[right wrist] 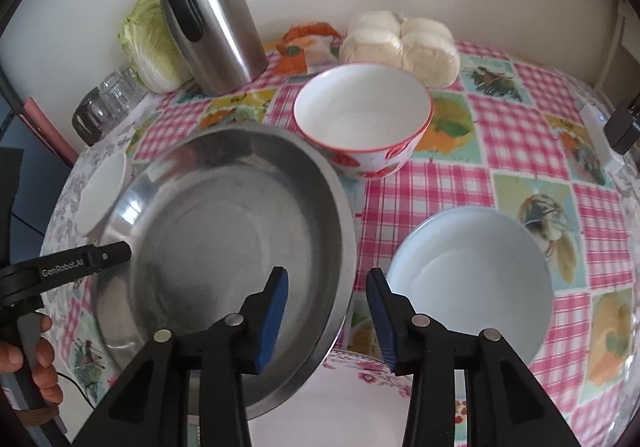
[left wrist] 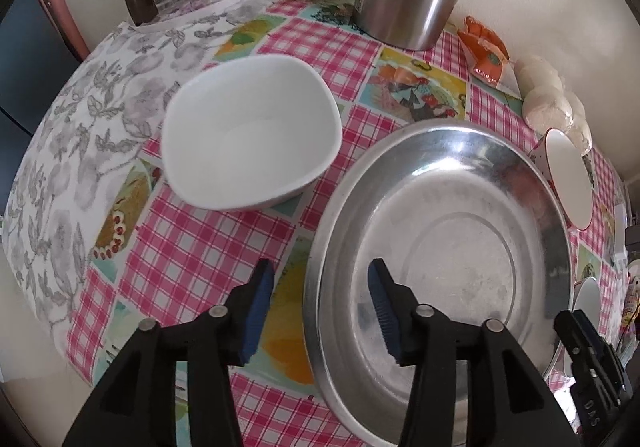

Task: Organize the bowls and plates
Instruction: 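Lift the steel basin with both tools and carry it toward the table center, then lower the steel basin onto the cloth and open both tools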

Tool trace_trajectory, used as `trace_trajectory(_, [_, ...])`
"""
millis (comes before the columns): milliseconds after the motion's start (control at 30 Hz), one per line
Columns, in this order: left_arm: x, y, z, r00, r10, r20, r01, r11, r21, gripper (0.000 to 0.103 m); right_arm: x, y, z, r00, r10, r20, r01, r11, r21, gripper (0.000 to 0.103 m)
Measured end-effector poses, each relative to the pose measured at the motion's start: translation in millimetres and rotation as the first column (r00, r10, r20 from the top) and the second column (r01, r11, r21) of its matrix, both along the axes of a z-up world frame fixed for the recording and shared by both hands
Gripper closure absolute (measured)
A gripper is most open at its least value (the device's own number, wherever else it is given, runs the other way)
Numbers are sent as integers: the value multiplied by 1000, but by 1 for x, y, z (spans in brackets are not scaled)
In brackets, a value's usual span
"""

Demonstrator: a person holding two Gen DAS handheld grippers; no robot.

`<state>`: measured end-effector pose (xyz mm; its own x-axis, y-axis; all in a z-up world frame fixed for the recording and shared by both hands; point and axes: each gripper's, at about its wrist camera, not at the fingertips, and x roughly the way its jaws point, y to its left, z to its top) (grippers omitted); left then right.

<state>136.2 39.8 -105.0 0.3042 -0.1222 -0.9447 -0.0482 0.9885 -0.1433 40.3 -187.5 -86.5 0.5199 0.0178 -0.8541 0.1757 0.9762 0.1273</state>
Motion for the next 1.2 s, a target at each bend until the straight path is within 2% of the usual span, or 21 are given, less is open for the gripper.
trace_trajectory(33, [-1, 1, 2, 1000, 1, 5, -1, 1000, 2, 45, -2, -1, 4, 1000, -8, 7, 8, 1000, 5, 51])
trace_trajectory(67, [-2, 1, 5, 1000, -1, 8, 1, 1000, 6, 39, -3, -2, 7, 1000, -18, 12, 18, 1000, 6, 40])
trace_trajectory(133, [-4, -1, 8, 1000, -12, 18, 12, 1000, 19, 36, -5, -4, 13, 999, -39, 19, 39, 999, -5, 32])
trace_trajectory(200, [-5, -3, 9, 1000, -22, 22, 22, 999, 30, 32, -6, -4, 17, 999, -49, 20, 50, 999, -18, 29])
trace_trajectory(267, [-7, -4, 10, 999, -31, 24, 30, 999, 35, 24, -7, -3, 19, 998, -56, 14, 56, 998, -32, 21])
trace_trajectory(500, [-12, -10, 13, 997, -69, 36, 66, 996, 63, 21, -11, 0, 21, 998, -57, 4, 57, 997, -61, 6])
trace_trajectory(567, [-13, -10, 15, 997, -70, 42, 67, 995, 68, 12, -12, 0, 21, 998, -58, 5, 58, 997, -60, 1])
trace_trajectory(900, [-24, -14, 29, 992, -66, 106, 62, 997, 40, 8, -20, 3, 28, 999, -46, 24, 48, 994, -95, 0])
trace_trajectory(967, [-27, -16, 33, 989, -71, 132, 65, 997, 48, 3, -24, 2, 29, 998, -46, 32, 49, 994, -96, 0])
trace_trajectory(1100, [-37, -21, 44, 975, -86, 204, 72, 995, 75, 3, -30, 3, 33, 997, -45, 55, 50, 994, -102, 0])
trace_trajectory(1200, [-44, -23, 49, 967, -88, 239, 76, 995, 57, 3, -36, 3, 36, 996, -51, 75, 58, 993, -99, 0])
